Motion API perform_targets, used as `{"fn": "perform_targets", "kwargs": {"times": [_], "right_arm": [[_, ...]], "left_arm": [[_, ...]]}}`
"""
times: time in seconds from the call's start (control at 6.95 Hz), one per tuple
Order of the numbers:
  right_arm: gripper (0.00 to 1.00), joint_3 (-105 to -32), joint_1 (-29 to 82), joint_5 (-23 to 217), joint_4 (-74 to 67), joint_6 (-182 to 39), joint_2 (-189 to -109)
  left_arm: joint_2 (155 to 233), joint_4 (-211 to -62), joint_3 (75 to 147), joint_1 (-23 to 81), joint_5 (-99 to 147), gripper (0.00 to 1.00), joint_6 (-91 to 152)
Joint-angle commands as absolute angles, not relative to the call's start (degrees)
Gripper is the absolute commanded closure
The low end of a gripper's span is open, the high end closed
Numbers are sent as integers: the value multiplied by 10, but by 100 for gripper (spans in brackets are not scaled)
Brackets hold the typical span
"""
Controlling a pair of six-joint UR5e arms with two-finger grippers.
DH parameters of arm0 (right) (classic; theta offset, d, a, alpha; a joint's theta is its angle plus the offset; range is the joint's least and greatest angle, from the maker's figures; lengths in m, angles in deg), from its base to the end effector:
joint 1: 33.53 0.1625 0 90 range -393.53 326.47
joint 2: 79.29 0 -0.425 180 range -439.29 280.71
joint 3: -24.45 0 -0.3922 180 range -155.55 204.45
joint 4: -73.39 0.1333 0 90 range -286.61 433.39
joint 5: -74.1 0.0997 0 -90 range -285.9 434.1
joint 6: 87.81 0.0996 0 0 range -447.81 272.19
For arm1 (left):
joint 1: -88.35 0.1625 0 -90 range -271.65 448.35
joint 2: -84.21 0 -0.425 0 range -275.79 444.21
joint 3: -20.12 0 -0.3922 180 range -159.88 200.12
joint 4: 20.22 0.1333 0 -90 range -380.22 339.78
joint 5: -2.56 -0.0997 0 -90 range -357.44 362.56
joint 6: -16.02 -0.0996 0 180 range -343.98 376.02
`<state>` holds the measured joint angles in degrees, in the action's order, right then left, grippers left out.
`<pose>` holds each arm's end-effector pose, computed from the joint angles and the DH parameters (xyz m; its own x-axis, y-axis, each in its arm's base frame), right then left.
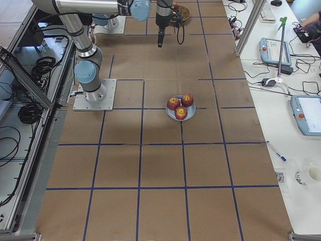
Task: Transfer apple from basket to plate
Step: 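Lower the left gripper over the yellow-red apple in the wicker basket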
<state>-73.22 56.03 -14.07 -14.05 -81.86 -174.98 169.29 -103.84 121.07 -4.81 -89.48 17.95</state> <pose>0.1331 -0.4424 0.4647 -0.9933 0.1135 -0.0235 0.1112 0.9904 0.0820 -0.1546 -0.4460 0.4458 -0.9991 0.0212 -0.0354 0.0215 0.9997 -0.0073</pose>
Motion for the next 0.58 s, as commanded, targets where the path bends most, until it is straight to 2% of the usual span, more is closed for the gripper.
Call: {"fn": "perform_targets", "kwargs": {"times": [0.0,0.43], "right_arm": [[0,-732,560,-141,-141,-818,-1750],[0,-731,560,-141,-141,-818,-1750]], "left_arm": [[1693,-1041,1210,-48,-896,1,180],[1688,-1045,1208,-49,-896,1,179]]}}
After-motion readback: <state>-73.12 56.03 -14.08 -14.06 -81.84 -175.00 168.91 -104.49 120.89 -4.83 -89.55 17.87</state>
